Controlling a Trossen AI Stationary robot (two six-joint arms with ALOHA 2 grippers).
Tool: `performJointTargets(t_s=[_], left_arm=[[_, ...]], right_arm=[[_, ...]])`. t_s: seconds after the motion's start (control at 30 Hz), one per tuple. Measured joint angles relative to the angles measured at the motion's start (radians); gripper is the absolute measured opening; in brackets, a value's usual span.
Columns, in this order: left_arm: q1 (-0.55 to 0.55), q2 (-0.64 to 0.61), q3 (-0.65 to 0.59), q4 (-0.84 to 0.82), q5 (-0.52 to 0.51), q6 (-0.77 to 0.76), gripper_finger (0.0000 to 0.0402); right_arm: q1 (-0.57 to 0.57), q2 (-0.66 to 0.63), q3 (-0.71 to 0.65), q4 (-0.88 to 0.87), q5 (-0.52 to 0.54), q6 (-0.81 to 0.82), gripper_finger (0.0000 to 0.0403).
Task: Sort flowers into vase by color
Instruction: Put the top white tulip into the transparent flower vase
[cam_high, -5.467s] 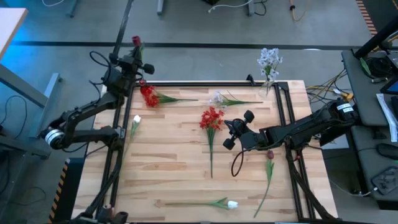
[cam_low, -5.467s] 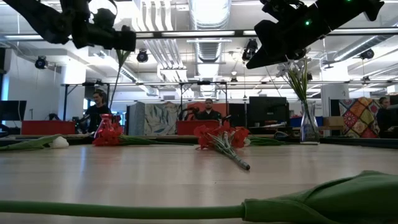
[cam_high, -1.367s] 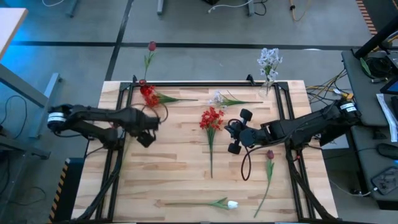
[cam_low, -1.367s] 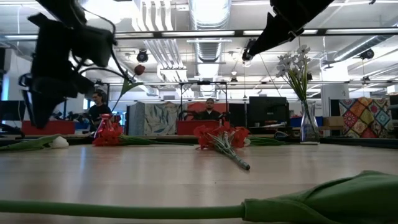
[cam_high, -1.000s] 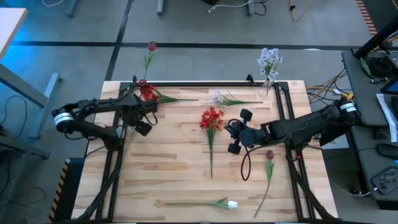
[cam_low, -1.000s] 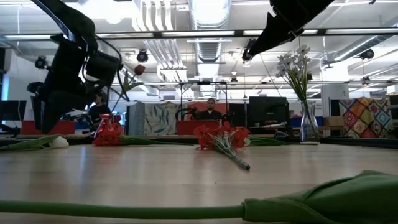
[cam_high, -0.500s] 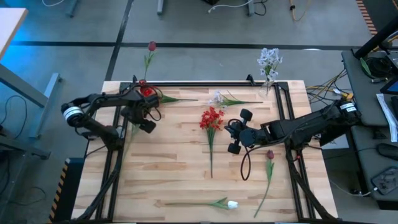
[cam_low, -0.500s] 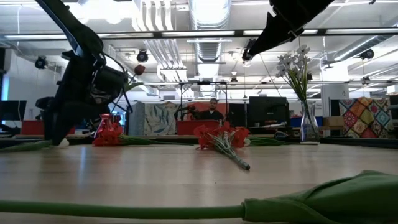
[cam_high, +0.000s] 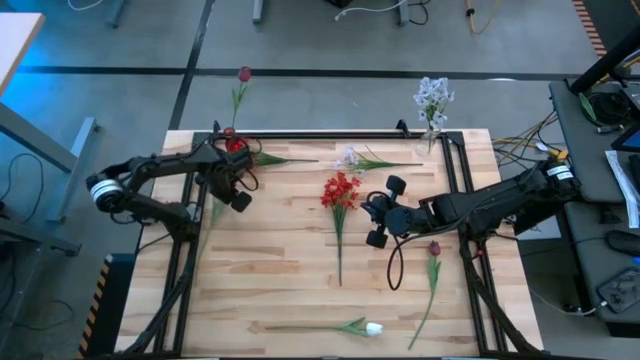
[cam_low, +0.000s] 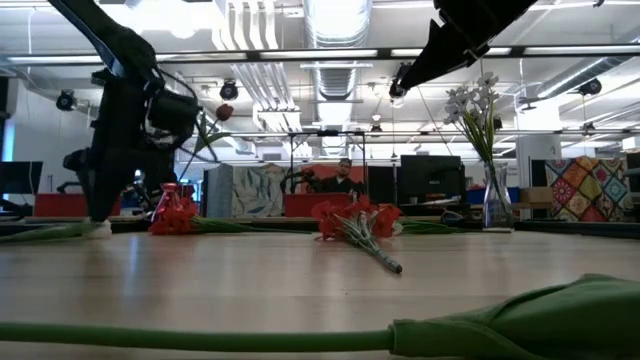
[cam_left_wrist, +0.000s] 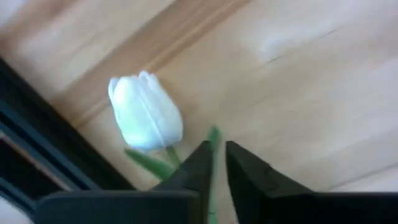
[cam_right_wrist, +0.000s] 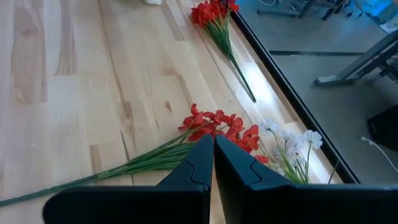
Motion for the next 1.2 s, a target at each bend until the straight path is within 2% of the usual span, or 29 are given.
performJointTargets(t_s=[0.13, 0.23, 0.4, 0.57, 0.73, 0.83, 0.97, 1.2], left_arm=[[-0.041, -0.088, 0.0, 0.015, 0.037, -0.005, 0.0008], [-0.061, -0.134, 0.0, -0.017, -0.006, -0.071, 0.0009], [-0.058, -0.129, 0.0, -0.133, -0.036, -0.094, 0.0039], [-0.057, -0.065, 0.018, -0.129, -0.053, -0.063, 0.0111], [-0.054, 0.034, 0.105, -0.161, -0.125, 0.007, 0.0189], [-0.041, 0.101, 0.166, -0.204, -0.147, 0.04, 0.0218], [-0.003, 0.183, 0.208, -0.229, -0.147, 0.06, 0.023], [0.05, 0.272, 0.209, -0.24, -0.147, 0.075, 0.022]], right_arm=[[0.0, 0.0, 0.0, 0.0, 0.0, 0.0, 0.0009], [0.0, 0.0, 0.0, 0.0, 0.0, -0.001, 0.0009], [0.0, 0.0, 0.0, 0.002, 0.0, -0.003, 0.0009], [0.0, 0.0, 0.0, 0.002, 0.001, 0.0, 0.0009], [0.0, 0.0, 0.0, 0.002, 0.001, 0.0, 0.0009], [0.0, 0.0, 0.0, 0.002, 0.0, 0.0, 0.0009], [0.0, 0.0, 0.0, 0.002, 0.0, 0.0, 0.0009], [0.0, 0.0, 0.0, 0.002, 0.0, -0.014, 0.0009]])
